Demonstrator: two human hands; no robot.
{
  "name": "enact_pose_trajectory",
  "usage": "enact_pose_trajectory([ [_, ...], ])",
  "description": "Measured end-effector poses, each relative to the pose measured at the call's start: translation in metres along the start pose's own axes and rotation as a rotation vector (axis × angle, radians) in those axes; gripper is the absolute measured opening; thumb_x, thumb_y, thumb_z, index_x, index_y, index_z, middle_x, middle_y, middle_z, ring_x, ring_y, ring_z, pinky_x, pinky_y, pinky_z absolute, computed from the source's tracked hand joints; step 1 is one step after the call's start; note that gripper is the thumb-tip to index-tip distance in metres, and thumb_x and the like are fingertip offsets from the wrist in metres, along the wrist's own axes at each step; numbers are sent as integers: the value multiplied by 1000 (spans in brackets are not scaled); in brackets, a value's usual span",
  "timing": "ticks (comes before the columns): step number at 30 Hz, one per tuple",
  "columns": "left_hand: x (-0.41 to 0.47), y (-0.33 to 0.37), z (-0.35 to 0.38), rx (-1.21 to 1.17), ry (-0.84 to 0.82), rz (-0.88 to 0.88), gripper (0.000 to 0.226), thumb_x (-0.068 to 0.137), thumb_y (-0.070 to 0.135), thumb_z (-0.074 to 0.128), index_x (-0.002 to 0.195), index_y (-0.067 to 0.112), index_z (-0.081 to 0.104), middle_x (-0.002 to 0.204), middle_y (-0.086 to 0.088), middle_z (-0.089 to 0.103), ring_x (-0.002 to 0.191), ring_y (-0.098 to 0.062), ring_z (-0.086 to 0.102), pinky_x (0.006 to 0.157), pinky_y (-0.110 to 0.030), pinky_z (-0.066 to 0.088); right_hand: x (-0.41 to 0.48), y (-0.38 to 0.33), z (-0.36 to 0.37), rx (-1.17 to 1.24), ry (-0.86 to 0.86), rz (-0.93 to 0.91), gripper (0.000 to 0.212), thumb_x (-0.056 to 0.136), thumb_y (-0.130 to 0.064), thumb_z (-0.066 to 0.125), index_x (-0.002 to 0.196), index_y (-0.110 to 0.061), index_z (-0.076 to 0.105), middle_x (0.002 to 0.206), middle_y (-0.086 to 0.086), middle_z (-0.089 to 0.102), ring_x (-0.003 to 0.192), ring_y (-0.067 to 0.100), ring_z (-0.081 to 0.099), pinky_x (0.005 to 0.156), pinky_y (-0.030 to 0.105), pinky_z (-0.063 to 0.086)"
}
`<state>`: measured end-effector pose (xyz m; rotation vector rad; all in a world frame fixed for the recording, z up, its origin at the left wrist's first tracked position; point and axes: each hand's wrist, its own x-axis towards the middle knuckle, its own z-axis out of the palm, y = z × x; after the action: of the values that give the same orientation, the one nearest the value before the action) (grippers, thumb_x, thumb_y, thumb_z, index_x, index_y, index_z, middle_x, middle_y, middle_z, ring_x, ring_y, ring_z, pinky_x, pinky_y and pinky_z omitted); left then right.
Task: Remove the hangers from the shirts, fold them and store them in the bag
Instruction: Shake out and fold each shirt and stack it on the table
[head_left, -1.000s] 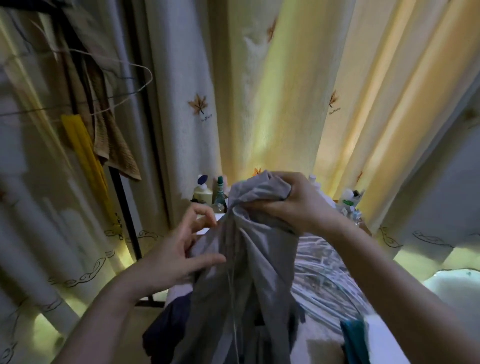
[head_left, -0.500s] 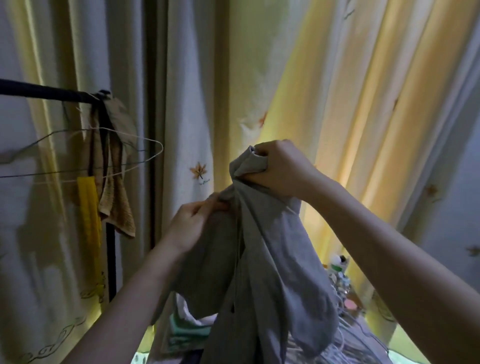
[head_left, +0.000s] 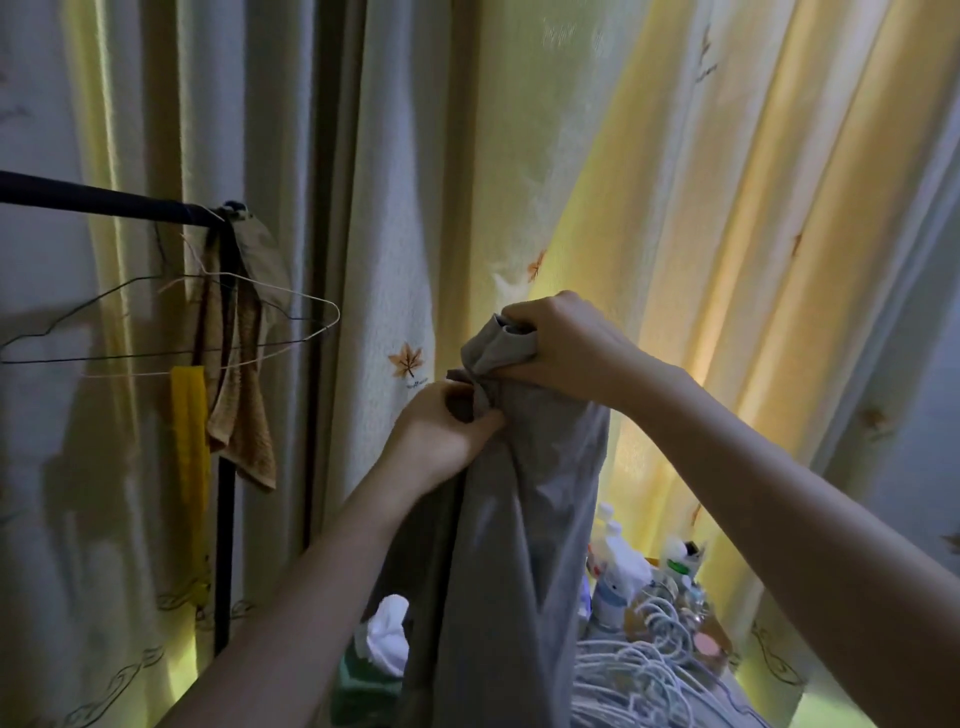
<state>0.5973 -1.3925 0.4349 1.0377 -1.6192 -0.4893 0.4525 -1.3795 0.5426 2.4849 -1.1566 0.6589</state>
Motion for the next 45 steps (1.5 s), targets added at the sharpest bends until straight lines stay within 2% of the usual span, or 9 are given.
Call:
enact_pose_trajectory([
  [6, -9, -17, -15, 64, -59, 21, 16, 63, 35, 59, 77, 40, 57, 82, 16, 64, 82, -11, 63, 69, -25, 49, -8, 28, -20, 232, 35, 17, 18, 75, -31, 79, 80, -23, 64, 77, -2, 67, 72, 11, 60, 64, 15, 43],
  [13, -46, -76, -3, 267, -464, -90, 41, 81, 41, 61, 103, 7, 67, 101, -9, 68, 99, -20, 63, 88, -34, 49, -32, 81, -46, 449, 109, 52, 17, 70, -39, 77, 83, -32, 71, 93, -4, 74, 95, 9, 68, 79, 27, 54],
  [17, -49, -100, 1, 189, -358, -146, 10, 90, 15, 60, 92, 18, 69, 92, 2, 68, 92, -14, 63, 80, -28, 48, -48, 112, -48, 424, 90, 113, 10, 70, -43, 74, 79, -42, 70, 89, -23, 71, 88, -10, 64, 70, 7, 47],
  [24, -14, -75, -38, 111, 42, -1, 38, 79, -1, 67, 90, 34, 61, 96, 9, 60, 95, -9, 59, 79, -21, 48, -81, 170, -27, 410, 85, 269, 15, 79, -45, 70, 85, -31, 73, 94, -15, 72, 93, -1, 65, 81, 19, 50],
  [28, -17, -53, -58, 106, -474, -220, 51, 58, 43, 78, 104, 26, 66, 95, -2, 72, 87, -14, 69, 76, -33, 57, -96, 180, -25, 504, 55, 216, 12, 88, -37, 64, 93, -33, 74, 102, -17, 71, 97, -3, 64, 78, 10, 48],
  [32, -27, -40, -62, 95, -886, -397, 33, 67, 28, 83, 94, 13, 68, 89, -2, 75, 81, -15, 72, 61, -16, 52, -101, 191, -24, 522, 76, 282, 10, 80, -42, 70, 89, -39, 72, 94, -19, 71, 89, -5, 65, 69, 12, 51],
  [37, -40, -51, -56, -412, -404, -446, 39, 65, 21, 79, 97, 8, 60, 89, -13, 70, 72, -18, 72, 58, -24, 57, -105, 200, -21, 580, 107, 270, 11, 84, -33, 69, 93, -31, 75, 100, -13, 72, 97, 1, 65, 82, 22, 52],
  [40, -55, -75, -11, -847, -25, -613, 47, 70, 57, 69, 86, 13, 74, 88, -12, 72, 73, -22, 72, 65, -38, 55, -106, 204, -19, 637, 132, 283, 23, 84, -41, 67, 99, -24, 73, 105, -9, 71, 102, 6, 65, 85, 28, 50],
  [45, -120, -119, 91, -1117, -113, -757, 81, 71, 69, 41, 119, 8, 65, 120, -18, 65, 108, -28, 65, 91, -40, 50, -106, 212, -4, 628, 165, 312, 10, 83, -31, 69, 91, -27, 74, 98, -11, 72, 94, 2, 66, 75, 14, 50],
])
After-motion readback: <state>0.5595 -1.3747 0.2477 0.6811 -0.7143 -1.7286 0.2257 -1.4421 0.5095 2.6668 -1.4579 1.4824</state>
